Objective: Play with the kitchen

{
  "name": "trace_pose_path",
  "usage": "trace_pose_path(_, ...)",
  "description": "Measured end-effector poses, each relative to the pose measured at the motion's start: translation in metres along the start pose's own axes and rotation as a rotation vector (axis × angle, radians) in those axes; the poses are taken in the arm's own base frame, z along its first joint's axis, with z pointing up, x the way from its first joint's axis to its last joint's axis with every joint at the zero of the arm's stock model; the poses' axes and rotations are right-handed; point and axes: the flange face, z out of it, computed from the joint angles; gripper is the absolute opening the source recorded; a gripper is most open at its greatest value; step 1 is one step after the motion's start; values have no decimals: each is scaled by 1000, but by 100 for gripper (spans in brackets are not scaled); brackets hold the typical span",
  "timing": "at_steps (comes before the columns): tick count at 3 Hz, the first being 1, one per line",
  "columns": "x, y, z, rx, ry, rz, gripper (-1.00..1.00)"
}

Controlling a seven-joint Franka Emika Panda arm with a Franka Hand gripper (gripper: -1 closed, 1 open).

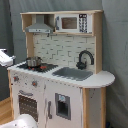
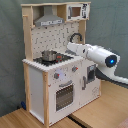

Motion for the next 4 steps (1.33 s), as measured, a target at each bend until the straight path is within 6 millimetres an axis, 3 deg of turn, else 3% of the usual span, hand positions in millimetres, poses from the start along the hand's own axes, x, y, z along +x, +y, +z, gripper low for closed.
trace_pose_path(2, 4, 7, 11, 113, -42, 181, 100)
trace_pose_path(4, 19, 12, 35, 250, -35, 326, 100)
